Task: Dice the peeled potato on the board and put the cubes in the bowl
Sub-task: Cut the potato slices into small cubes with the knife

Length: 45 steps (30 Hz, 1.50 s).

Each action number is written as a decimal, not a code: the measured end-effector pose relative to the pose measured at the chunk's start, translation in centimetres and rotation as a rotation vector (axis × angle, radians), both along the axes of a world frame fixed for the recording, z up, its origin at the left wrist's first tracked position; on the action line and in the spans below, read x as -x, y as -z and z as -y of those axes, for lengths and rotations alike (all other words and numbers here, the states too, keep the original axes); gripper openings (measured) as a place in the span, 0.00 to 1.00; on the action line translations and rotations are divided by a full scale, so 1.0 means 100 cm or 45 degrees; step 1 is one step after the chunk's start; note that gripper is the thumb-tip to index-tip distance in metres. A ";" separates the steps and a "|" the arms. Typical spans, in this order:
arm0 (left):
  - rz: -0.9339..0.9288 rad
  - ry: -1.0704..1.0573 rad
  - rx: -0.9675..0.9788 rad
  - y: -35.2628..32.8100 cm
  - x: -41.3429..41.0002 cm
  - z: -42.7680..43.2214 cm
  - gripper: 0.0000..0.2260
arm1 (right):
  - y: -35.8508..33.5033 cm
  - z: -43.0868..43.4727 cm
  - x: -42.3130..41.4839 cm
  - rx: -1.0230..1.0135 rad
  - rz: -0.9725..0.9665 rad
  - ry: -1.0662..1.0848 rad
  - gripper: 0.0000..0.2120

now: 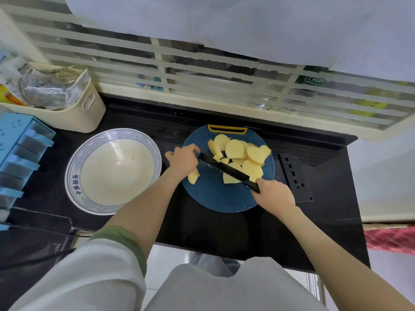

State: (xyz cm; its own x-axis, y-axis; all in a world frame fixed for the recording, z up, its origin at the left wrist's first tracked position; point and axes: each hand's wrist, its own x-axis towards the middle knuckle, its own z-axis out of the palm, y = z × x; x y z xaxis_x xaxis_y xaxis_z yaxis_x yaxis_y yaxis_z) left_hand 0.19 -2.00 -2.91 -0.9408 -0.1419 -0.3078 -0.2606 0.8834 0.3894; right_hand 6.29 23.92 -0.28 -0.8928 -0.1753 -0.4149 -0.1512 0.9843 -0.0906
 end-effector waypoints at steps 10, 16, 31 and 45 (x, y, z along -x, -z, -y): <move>-0.166 -0.476 -0.688 -0.009 0.001 0.002 0.13 | 0.006 0.002 0.002 0.943 0.539 0.697 0.12; 0.202 -0.533 -1.220 -0.020 0.008 -0.009 0.23 | 0.001 0.009 0.010 1.353 0.896 0.782 0.20; 0.306 -0.701 -1.528 -0.009 0.010 -0.004 0.42 | 0.010 0.020 0.017 1.507 1.124 0.819 0.20; 0.288 -0.714 -1.512 -0.008 0.018 -0.005 0.42 | 0.010 0.022 0.019 1.507 1.066 0.847 0.19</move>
